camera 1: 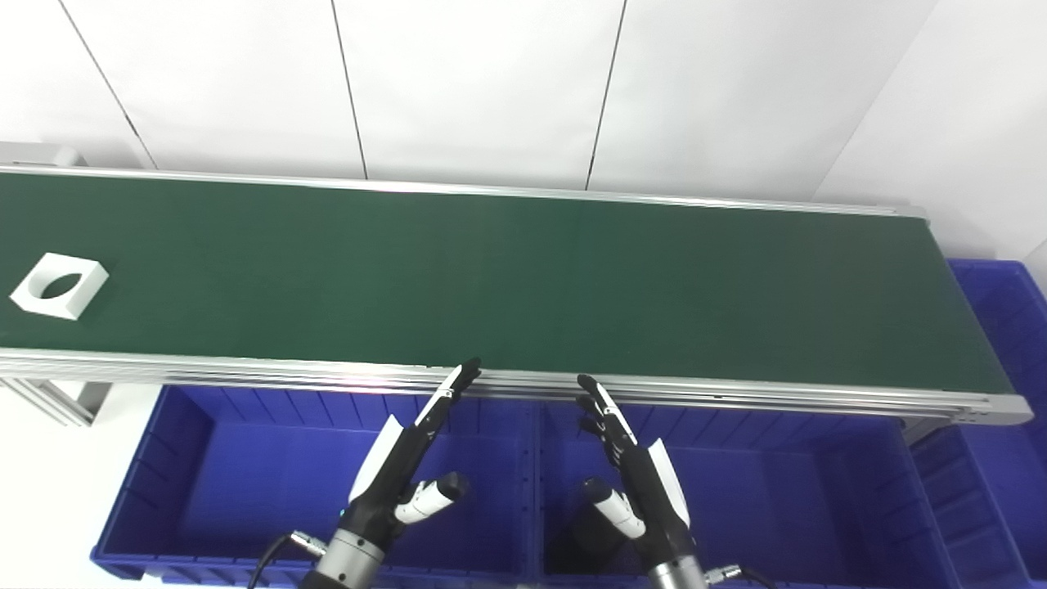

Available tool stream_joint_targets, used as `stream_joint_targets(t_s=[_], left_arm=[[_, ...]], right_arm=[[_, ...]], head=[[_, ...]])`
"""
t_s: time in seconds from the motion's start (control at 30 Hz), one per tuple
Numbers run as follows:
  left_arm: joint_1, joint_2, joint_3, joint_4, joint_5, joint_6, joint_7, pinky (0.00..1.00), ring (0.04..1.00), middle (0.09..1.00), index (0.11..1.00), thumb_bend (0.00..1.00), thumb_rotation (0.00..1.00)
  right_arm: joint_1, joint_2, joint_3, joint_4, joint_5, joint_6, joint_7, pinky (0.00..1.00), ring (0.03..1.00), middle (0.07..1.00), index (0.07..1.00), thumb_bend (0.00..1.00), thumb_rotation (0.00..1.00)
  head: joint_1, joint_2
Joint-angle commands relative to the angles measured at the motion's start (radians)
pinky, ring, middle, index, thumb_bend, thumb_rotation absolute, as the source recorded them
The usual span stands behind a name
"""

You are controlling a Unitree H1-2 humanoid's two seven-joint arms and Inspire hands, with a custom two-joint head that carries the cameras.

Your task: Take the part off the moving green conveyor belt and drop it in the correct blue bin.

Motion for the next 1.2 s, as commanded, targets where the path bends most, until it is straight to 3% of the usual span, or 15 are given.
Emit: stream_joint_targets(t_s=[0.0, 0.6, 0.87, 1.03, 1.17], left_arm=[[-0.004, -0.010, 0.002, -0.034, 0.021, -0.038, 0.019, 0.95, 0.973, 0.972, 0.966, 0.86, 1.00], [0.002, -0.020, 0.011, -0.027, 0.022, -0.037, 0.012, 0.97, 0.980, 0.977, 0.974, 0.88, 1.00], [-0.006, -0.021, -0.007, -0.002, 0.079, -0.041, 0.059, 0.92, 0.954, 0.956, 0.954, 0.88, 1.00], [-0.010, -0.018, -0.032, 0.018, 0.068, -0.042, 0.077, 0.91, 0.945, 0.951, 0.944, 0.90, 1.00], [-0.016, -0.014, -0.052, 0.035, 0.066, -0.042, 0.098, 0.89, 0.938, 0.946, 0.936, 0.91, 1.00]], right_arm=[[0.000, -0.002, -0.002, -0.039, 0.002, -0.053, -0.001, 0.87, 0.937, 0.980, 0.952, 0.92, 0.96], [0.006, -0.005, -0.001, -0.051, -0.001, -0.053, -0.009, 0.88, 0.947, 0.984, 0.961, 0.93, 0.96], [0.006, -0.018, 0.008, -0.041, 0.007, -0.053, -0.018, 0.88, 0.953, 0.989, 0.970, 0.91, 0.96], [0.012, -0.030, 0.008, -0.036, 0.009, -0.053, -0.017, 0.88, 0.944, 0.984, 0.969, 0.92, 0.96], [0.016, -0.037, 0.005, -0.029, 0.021, -0.053, -0.008, 0.88, 0.943, 0.986, 0.965, 0.93, 0.96]], head=[[0.009, -0.001], [0.013, -0.016], [0.085, -0.067], [0.118, -0.115], [0.138, -0.130]])
